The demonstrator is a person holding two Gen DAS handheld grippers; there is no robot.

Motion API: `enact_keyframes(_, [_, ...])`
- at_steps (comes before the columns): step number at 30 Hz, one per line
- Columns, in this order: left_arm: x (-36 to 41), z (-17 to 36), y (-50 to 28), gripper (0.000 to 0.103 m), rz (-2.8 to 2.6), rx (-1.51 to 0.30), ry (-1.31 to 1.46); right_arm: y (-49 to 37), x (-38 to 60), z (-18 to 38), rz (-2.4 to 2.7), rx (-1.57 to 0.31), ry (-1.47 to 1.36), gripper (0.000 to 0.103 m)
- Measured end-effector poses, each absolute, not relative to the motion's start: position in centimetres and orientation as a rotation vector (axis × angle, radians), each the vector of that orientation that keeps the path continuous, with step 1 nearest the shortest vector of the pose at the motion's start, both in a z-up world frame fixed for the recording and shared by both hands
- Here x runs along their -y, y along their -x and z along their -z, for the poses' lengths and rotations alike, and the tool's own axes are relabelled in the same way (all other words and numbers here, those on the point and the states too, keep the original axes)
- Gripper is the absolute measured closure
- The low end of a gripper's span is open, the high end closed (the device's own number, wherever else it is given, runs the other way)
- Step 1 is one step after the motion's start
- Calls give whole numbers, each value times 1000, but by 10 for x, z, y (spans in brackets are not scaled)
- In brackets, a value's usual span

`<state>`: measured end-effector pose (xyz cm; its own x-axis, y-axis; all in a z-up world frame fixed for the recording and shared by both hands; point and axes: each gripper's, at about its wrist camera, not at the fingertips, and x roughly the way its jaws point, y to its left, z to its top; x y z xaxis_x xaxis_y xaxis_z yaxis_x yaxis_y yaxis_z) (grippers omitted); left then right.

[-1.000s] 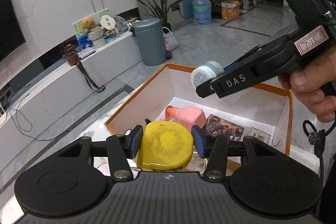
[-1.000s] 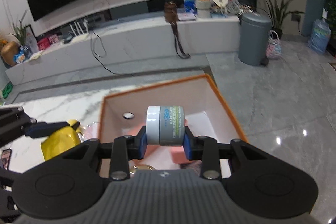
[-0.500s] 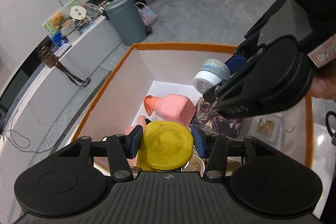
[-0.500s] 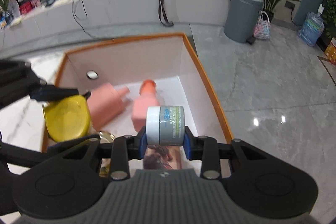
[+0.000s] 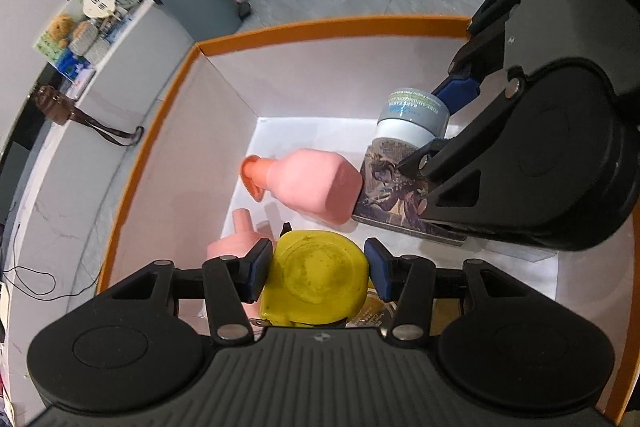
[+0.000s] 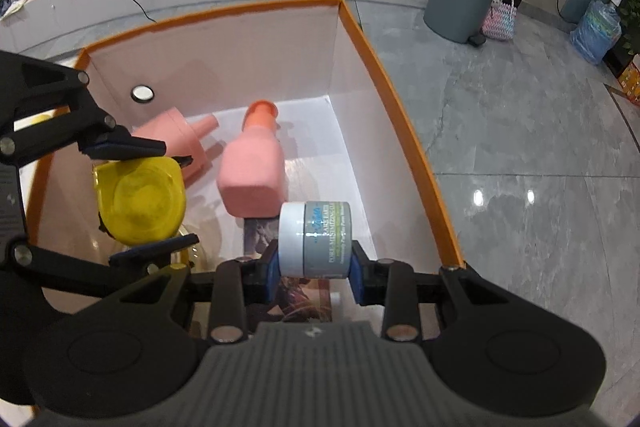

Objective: Organize rigid objects
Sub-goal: 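Lower the jar and tape measure into the orange box and open both tools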

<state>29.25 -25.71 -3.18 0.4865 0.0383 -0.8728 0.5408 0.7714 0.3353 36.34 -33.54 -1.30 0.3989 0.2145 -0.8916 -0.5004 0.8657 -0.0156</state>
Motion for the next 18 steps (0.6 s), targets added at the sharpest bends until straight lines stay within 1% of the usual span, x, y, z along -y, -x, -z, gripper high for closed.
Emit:
enact_keyframes(6, [260,43,-302,45,348,-1069,-644,-364,332,24,-466,-1110,344,69])
enact_keyframes(14, [254,50,-310,45,336,-1087,-626,-369,332,28,-456,-1136,332,70])
enact_keyframes(18, [253,51,-311,45,338,-1093,-620,-370,329,27,-449,-1133,334,68])
